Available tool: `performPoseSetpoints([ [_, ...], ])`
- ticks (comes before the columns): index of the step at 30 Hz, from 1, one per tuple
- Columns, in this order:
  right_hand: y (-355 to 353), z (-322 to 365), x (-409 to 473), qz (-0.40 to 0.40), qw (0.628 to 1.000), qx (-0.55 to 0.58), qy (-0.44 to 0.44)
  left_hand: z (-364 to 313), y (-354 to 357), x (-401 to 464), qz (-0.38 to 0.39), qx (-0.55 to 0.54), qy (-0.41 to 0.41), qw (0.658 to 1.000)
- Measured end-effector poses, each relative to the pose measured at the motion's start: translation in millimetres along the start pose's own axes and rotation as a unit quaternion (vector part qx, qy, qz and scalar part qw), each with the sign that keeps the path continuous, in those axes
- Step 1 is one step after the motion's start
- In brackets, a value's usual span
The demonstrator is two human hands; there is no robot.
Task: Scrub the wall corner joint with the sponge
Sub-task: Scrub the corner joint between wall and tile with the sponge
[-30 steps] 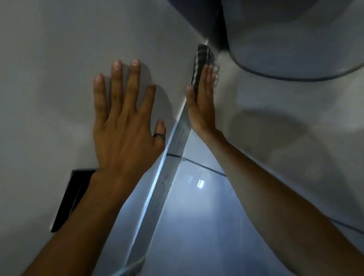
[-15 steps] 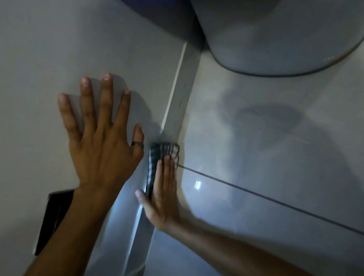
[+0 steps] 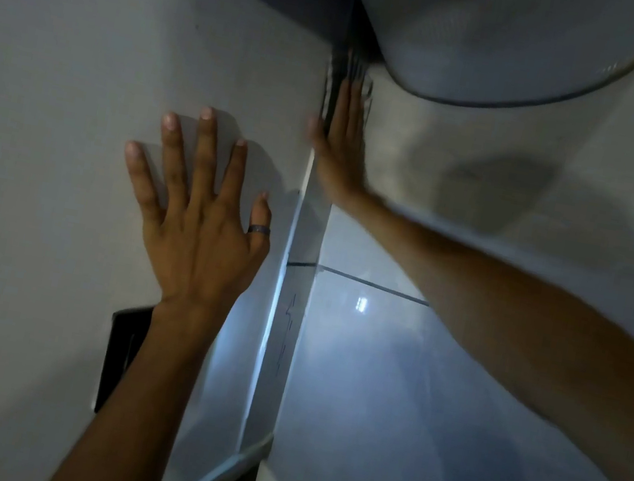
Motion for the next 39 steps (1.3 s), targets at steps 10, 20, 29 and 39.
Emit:
performPoseSetpoints([
  [10, 69.9, -41.7, -258.5, 0.152, 0.988, 0.002, 0.024, -0.8, 9.7, 2.0, -0.005, 0.009, -0.01, 1.0],
  [20, -3.5, 8.7, 31.7, -0.04, 0.999, 0.021, 0.026, -1.8, 10.5, 2.6, -0.011, 0.019, -0.004, 1.0],
  [29, 28.8, -7.6, -68.0, -0.014, 0.999, 0.025, 0.019, -1.2, 10.9, 2.4, -0.009, 0.016, 0.002, 1.0],
  [39, 53.5, -28.0, -153.5, 0.092, 0.995, -0.022, -0.012, 1.9, 15.2, 1.5, -0.015, 0.022, 0.009, 1.0],
])
Point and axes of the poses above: each hand's wrist, its own x-axis towards the middle knuckle, its own y-axis out of the palm, z = x × y, the point moved 1 cm from there along x, towards the middle knuckle, and after that the axes turned 1 degree about -x, right-handed, at the moved point
